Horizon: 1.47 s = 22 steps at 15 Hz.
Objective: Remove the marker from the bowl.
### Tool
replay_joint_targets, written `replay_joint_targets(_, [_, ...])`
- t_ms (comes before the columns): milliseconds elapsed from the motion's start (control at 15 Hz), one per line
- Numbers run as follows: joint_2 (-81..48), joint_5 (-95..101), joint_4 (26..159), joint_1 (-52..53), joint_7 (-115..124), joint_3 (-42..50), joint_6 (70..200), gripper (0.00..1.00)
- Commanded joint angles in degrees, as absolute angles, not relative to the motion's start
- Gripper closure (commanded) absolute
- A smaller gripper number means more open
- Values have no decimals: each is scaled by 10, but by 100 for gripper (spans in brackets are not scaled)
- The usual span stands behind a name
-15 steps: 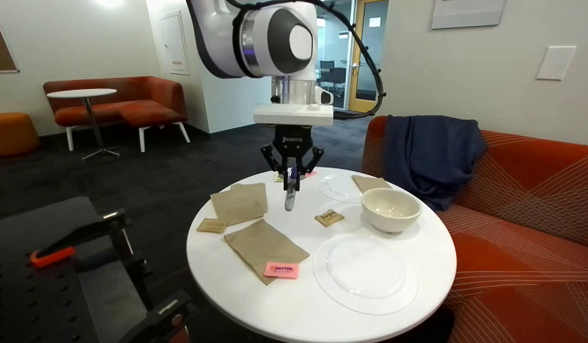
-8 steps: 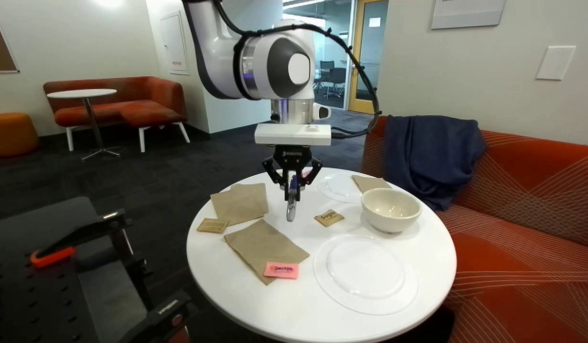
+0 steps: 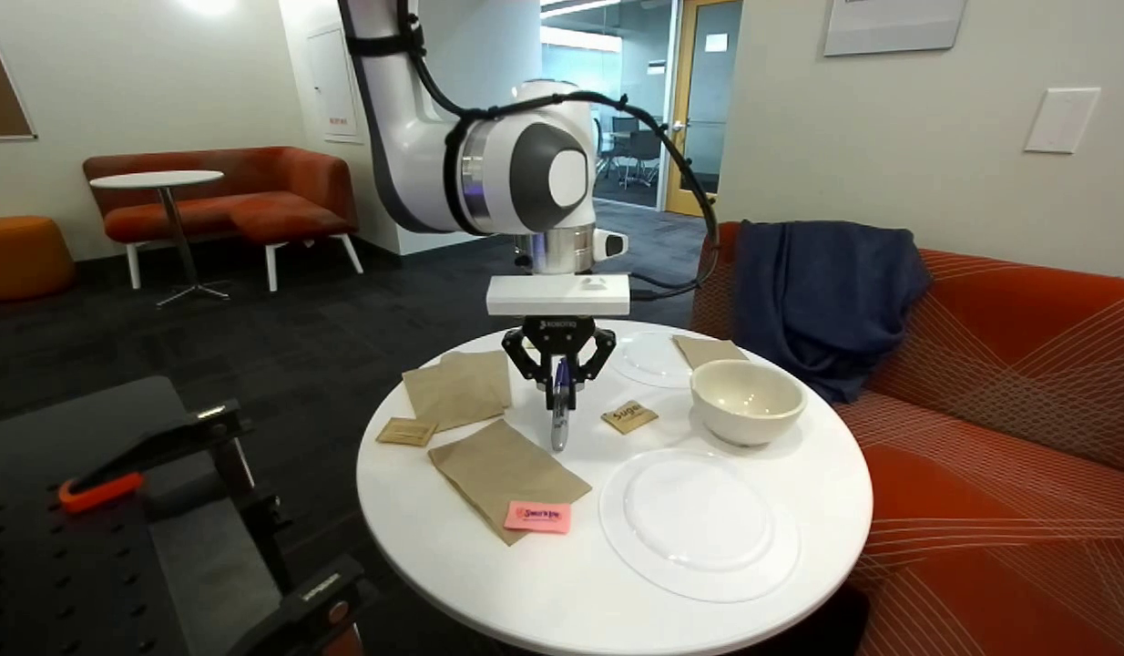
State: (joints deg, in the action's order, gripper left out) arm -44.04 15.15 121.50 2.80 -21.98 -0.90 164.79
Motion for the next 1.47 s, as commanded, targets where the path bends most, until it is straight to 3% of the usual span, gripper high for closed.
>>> replay_joint_targets(0, [-438, 168, 1216, 43, -195, 4, 1665, 43])
replay_joint_targets(400, [-376, 168, 1247, 44, -198, 1, 1666, 1])
replay_joint_targets(1133, [-239, 164, 1297, 25, -223, -24, 1624, 0])
replay_joint_targets(1400, [-257, 162, 1280, 26, -217, -24, 1633, 0])
